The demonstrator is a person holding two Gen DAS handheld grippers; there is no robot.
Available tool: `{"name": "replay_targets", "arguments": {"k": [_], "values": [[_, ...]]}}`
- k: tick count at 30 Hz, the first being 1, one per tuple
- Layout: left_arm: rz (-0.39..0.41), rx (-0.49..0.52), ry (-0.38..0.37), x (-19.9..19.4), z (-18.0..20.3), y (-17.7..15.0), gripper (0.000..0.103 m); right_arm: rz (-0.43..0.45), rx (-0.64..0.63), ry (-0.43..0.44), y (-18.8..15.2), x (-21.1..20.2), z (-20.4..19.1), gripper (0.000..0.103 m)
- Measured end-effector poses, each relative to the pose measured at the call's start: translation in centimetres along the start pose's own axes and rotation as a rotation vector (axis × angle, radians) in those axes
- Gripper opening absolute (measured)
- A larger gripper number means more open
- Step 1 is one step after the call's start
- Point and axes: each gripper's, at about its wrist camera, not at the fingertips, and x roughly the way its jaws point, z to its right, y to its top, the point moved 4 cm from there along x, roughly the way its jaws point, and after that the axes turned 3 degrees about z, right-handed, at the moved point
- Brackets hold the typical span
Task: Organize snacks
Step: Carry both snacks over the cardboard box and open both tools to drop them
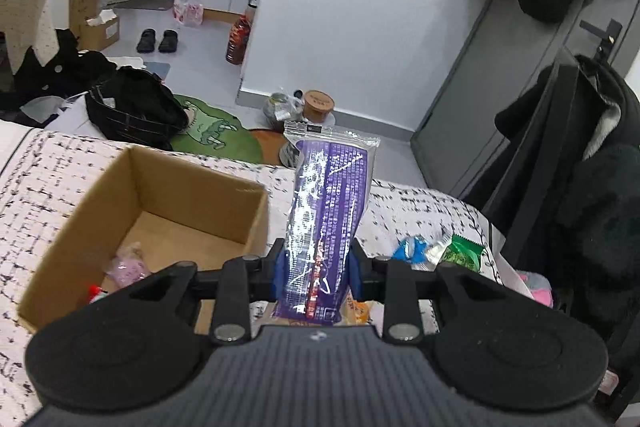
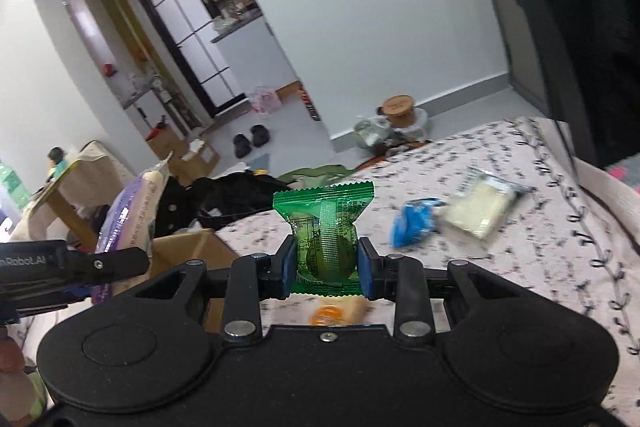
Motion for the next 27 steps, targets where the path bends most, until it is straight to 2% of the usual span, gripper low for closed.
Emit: {"name": "replay_targets", "arguments": {"k": [10,22,27], "values": [[0.012,-0.049,0.08,-1.7,-4.7,0.9,0.03,-0.002,-0.061,0.1,0.2,0.6,-4.5,0.03],[-0.042,-0.086,0.139,-1.7,-8.4,-0.3,0.031,-0.057,-0.146,0.191,-1.0,1.4,-9.3,0.031],[-0.027,-0.113,0.17,-2.4,-10.0,-0.1,0.033,-0.09,-0.18,0.228,-1.8,1.6,-11.0,0.031]]}}
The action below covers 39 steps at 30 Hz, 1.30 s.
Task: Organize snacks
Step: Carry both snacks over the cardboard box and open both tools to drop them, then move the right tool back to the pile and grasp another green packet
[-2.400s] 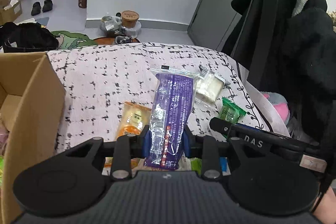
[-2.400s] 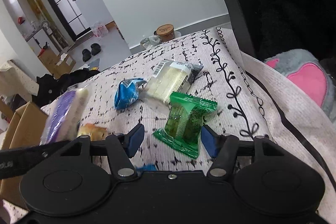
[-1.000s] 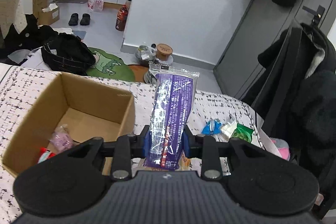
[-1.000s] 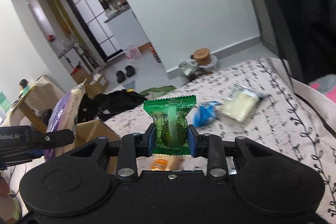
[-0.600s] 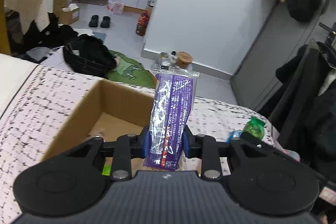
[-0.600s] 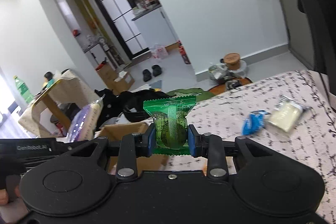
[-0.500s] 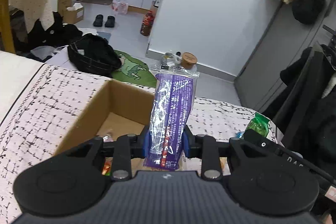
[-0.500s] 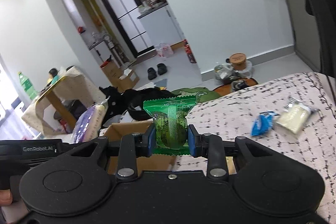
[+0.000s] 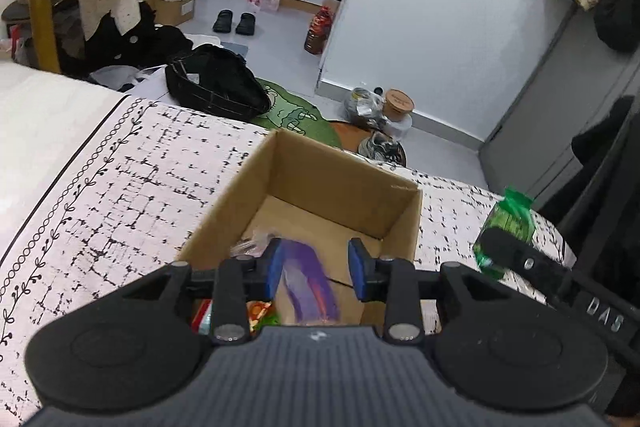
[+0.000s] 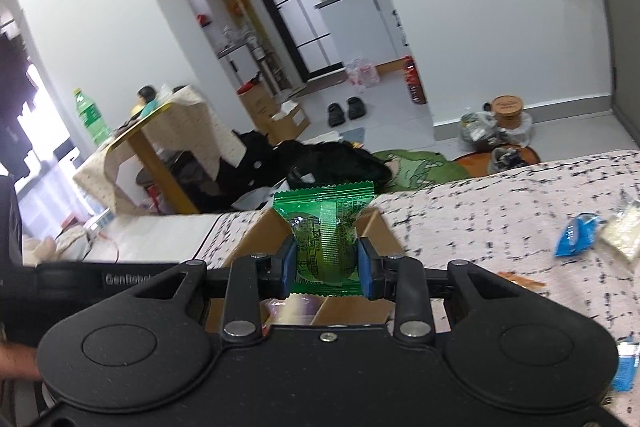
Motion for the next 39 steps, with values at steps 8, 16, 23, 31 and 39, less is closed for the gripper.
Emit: {"name": "replay_targets", "arguments": {"k": [8,16,23,31,39], "values": [[-0.004,-0.035,0.025,-1.3,-1.6,-0.2,0.045,-0.031,-0.027,0.033,-0.5,0.5,-1.7,0.047],[-0.032,-0.05,0.033,-1.9,-1.9,-1.3,0.066,0.012,-0.017,-0.057,-0.3,-1.9,0.3,0.086],[-0.055,-0.017,0.004,-2.6,0.0,-1.7,0.078,0.019,0.006,-0.07,-0.5,-3.6,1.7,0.097],[-0.027,0.006,0.001,-3.0,1.7,-2.2,0.091,0.032,-0.026,-0.079,-0.7,-5.6,2.2,0.103],[-0.009,0.01,0.028,-3.2,1.2,-2.4,0.102,-0.035,-0.002,-0.088,-2.2,-4.9,3.4,0.102]]}}
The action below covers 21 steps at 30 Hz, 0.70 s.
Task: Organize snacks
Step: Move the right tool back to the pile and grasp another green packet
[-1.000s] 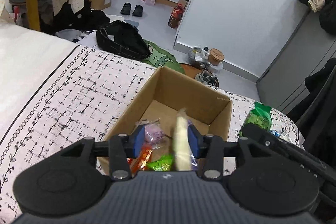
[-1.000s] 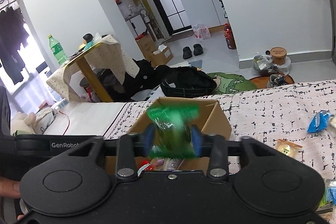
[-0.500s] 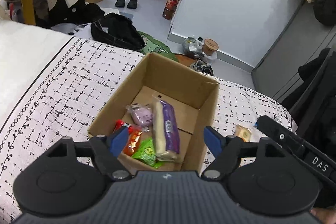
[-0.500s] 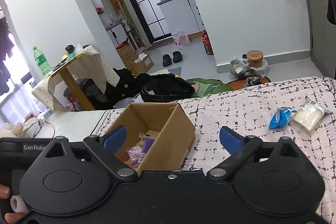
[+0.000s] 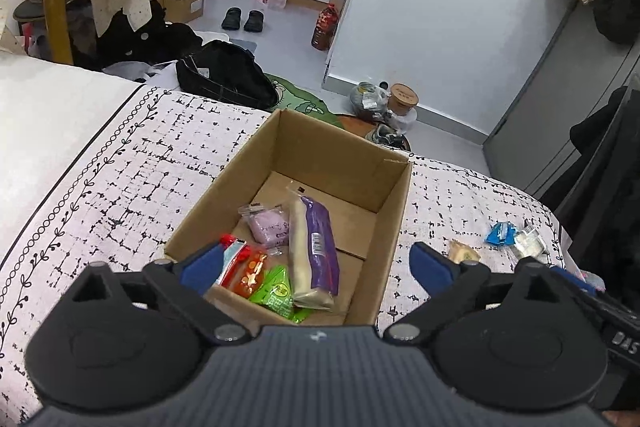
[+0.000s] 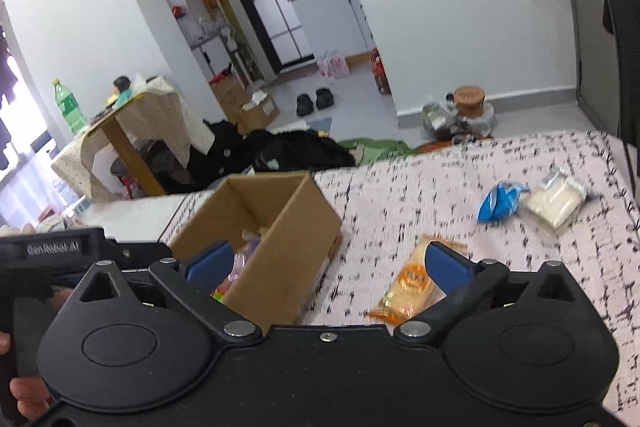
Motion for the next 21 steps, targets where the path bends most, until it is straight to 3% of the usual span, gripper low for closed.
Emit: {"name": "replay_targets", "arguments": {"k": [11,21], "values": [[-0.012,-0.006,0.034,0.1,-1.0,-0.4,0.103,-0.216,-0.055,0.064,-5.5,2.8,-1.2,0.087],[-0.031,-0.029,0.08,0.0,-3.0,-1.0,0.103,-0.288,-0.097,0.041,-8.0,4.1,-2.3,0.085]]}}
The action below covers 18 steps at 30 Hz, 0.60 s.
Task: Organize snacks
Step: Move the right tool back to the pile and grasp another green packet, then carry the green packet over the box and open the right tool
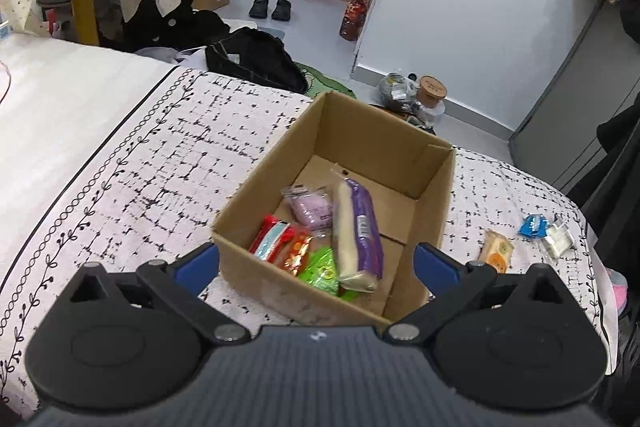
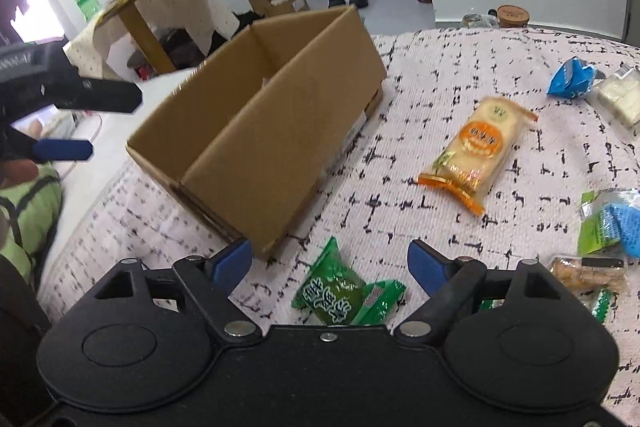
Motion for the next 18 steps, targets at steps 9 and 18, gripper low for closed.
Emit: {"name": "replay_targets", "arguments": {"k": [9,18], "values": [[-0.024,-0.013,0.027,0.2,-1.7,-0.8,0.103,-0.066,-0.085,-0.068,-1.4,1.4,-0.1,0.057],[-0.042,-0.028,0.042,0.5,-2.7,-1.2,0.103,-0.007,-0.047,-0.054,0.7,0.3,0.6,0.034]]}}
